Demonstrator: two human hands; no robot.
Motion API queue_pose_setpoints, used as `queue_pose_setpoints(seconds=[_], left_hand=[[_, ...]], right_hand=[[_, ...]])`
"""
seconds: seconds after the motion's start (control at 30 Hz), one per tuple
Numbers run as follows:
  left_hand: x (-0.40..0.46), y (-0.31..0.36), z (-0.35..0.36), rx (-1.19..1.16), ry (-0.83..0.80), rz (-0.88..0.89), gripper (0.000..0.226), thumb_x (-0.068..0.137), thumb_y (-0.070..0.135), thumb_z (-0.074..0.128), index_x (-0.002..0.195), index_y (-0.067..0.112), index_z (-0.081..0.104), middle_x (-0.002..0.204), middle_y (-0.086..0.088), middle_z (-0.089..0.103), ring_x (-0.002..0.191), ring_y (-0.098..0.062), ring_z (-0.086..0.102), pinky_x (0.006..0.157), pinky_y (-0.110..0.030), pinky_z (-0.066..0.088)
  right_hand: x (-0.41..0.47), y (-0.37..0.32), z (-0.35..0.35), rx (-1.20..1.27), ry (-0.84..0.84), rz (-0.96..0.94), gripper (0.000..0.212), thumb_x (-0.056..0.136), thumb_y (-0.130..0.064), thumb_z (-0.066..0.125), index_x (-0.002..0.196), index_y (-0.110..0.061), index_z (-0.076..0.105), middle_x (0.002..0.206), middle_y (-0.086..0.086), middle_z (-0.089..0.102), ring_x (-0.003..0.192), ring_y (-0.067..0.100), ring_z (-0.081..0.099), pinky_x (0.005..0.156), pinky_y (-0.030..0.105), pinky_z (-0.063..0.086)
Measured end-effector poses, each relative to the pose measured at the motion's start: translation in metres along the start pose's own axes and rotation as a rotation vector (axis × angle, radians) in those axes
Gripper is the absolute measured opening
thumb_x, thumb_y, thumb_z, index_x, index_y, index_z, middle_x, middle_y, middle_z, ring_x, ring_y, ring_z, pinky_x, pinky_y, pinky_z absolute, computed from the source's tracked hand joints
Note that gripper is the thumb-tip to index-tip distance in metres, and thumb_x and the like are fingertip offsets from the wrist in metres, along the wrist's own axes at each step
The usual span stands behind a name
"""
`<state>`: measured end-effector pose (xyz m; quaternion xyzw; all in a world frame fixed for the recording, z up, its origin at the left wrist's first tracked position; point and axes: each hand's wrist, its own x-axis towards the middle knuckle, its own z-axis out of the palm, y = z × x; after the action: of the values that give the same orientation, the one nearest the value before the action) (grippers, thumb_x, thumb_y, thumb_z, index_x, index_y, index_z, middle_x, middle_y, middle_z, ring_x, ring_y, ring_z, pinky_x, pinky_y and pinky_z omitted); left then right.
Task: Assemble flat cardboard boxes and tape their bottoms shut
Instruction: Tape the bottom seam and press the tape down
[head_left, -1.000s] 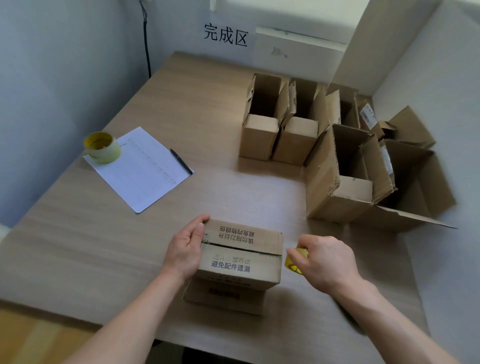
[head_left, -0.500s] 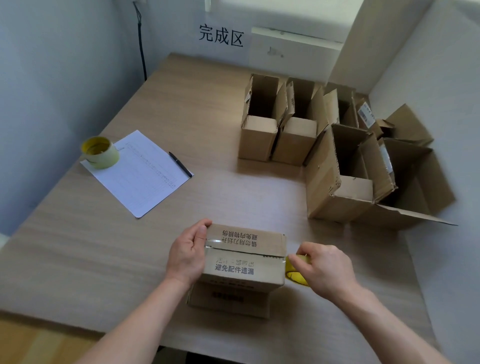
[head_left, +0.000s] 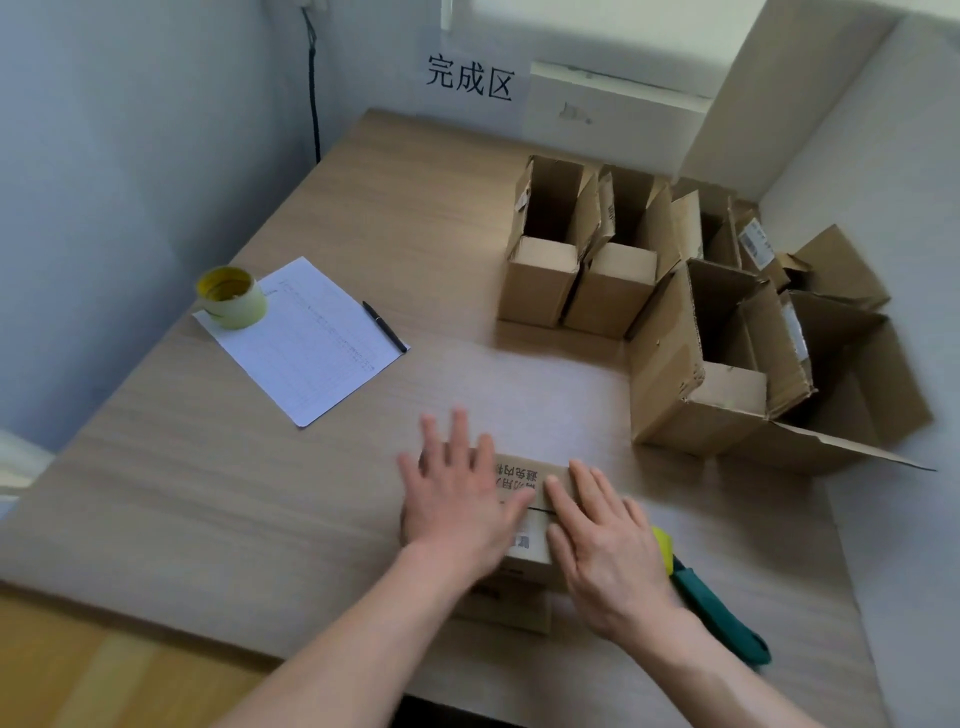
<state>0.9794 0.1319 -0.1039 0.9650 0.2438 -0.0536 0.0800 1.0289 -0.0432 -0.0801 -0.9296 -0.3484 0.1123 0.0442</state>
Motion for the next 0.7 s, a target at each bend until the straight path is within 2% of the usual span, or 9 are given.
queue_pose_setpoints(seconds=[0.07, 0.13, 0.2, 0.27, 0.33, 0.4, 0.5, 0.57, 0.7], left_hand=[[-0.002, 0.009, 0.007, 0.017, -0.052, 0.078, 0.071, 0.09, 0.068, 0.014, 0.151, 0.031, 0.008, 0.163, -0.004, -0.012, 0.145, -0.038, -0.019, 0.104, -0.066, 0.006], [0.007, -0.012, 0.007, -0.013, -0.062, 0.057, 0.063, 0.095, 0.062, 0.015, 0.151, 0.036, 0.001, 0.162, 0.001, -0.017, 0.146, -0.035, -0.019, 0.107, -0.063, 0.012], [0.018, -0.053, 0.001, -0.135, -0.125, -0.115, 0.06, 0.097, 0.058, 0.016, 0.151, 0.039, -0.002, 0.162, 0.005, -0.018, 0.148, -0.033, -0.013, 0.11, -0.059, 0.018], [0.029, -0.091, -0.011, -0.318, -0.184, -0.327, 0.055, 0.1, 0.051, 0.021, 0.15, 0.034, 0.008, 0.162, 0.002, -0.008, 0.147, -0.034, 0.002, 0.109, -0.056, 0.027], [0.027, -0.108, -0.019, -0.432, -0.085, -0.46, 0.048, 0.1, 0.045, 0.025, 0.144, 0.025, 0.023, 0.16, -0.007, 0.007, 0.14, -0.036, 0.018, 0.104, -0.053, 0.035], [0.014, -0.09, -0.016, -0.444, 0.038, -0.354, 0.053, 0.097, 0.052, 0.026, 0.144, 0.027, 0.028, 0.16, -0.007, 0.01, 0.141, -0.031, 0.018, 0.104, -0.05, 0.035], [-0.018, -0.04, 0.003, -0.309, 0.005, -0.048, 0.061, 0.092, 0.063, 0.03, 0.147, 0.041, 0.016, 0.16, 0.0, -0.003, 0.137, -0.028, 0.014, 0.104, -0.046, 0.036], [-0.006, -0.031, 0.007, -0.252, 0.04, 0.029, 0.058, 0.093, 0.059, 0.035, 0.147, 0.043, 0.02, 0.159, -0.001, -0.005, 0.132, -0.03, 0.015, 0.104, -0.045, 0.037], [0.047, -0.042, -0.018, -0.215, 0.161, 0.148, 0.054, 0.094, 0.045, 0.052, 0.144, 0.031, 0.038, 0.161, -0.006, 0.004, 0.144, -0.037, 0.009, 0.107, -0.05, 0.035]], right_hand=[[-0.002, 0.0, 0.003, -0.056, -0.027, -0.006, 0.056, 0.102, -0.052, 0.009, 0.156, -0.036, 0.001, 0.164, -0.002, -0.01, 0.152, 0.02, -0.005, 0.121, 0.041, 0.012], [-0.002, 0.002, 0.003, -0.092, -0.047, -0.017, 0.057, 0.1, -0.054, 0.001, 0.153, -0.036, -0.01, 0.162, -0.003, -0.019, 0.151, 0.019, -0.011, 0.122, 0.041, 0.007], [-0.001, 0.003, 0.002, -0.101, -0.057, -0.019, 0.059, 0.099, -0.056, 0.001, 0.153, -0.036, -0.011, 0.161, -0.004, -0.021, 0.151, 0.019, -0.012, 0.122, 0.041, 0.008], [-0.001, 0.003, 0.003, -0.09, -0.054, -0.014, 0.059, 0.101, -0.056, 0.005, 0.155, -0.037, -0.005, 0.163, -0.004, -0.016, 0.152, 0.02, -0.007, 0.121, 0.039, 0.013], [-0.001, 0.002, 0.002, -0.067, -0.05, -0.007, 0.058, 0.101, -0.055, 0.01, 0.156, -0.038, 0.003, 0.165, -0.003, -0.009, 0.152, 0.021, 0.001, 0.118, 0.037, 0.02], [0.003, 0.0, -0.001, -0.038, -0.012, -0.011, 0.056, 0.102, -0.053, 0.02, 0.155, -0.035, 0.018, 0.164, 0.002, 0.011, 0.147, 0.023, 0.018, 0.112, 0.037, 0.032], [0.014, -0.002, -0.008, 0.058, 0.028, -0.004, 0.047, 0.097, -0.045, 0.042, 0.141, -0.03, 0.045, 0.139, 0.004, 0.039, 0.122, 0.024, 0.042, 0.097, 0.035, 0.043], [0.02, -0.003, -0.014, 0.167, 0.018, 0.072, 0.039, 0.09, -0.043, 0.054, 0.127, -0.032, 0.057, 0.123, 0.003, 0.048, 0.11, 0.027, 0.051, 0.089, 0.035, 0.046], [0.025, -0.006, -0.017, 0.245, -0.006, 0.31, 0.04, 0.066, -0.062, 0.066, 0.089, -0.032, 0.053, 0.093, -0.008, 0.056, 0.087, 0.018, 0.058, 0.071, 0.035, 0.049]])
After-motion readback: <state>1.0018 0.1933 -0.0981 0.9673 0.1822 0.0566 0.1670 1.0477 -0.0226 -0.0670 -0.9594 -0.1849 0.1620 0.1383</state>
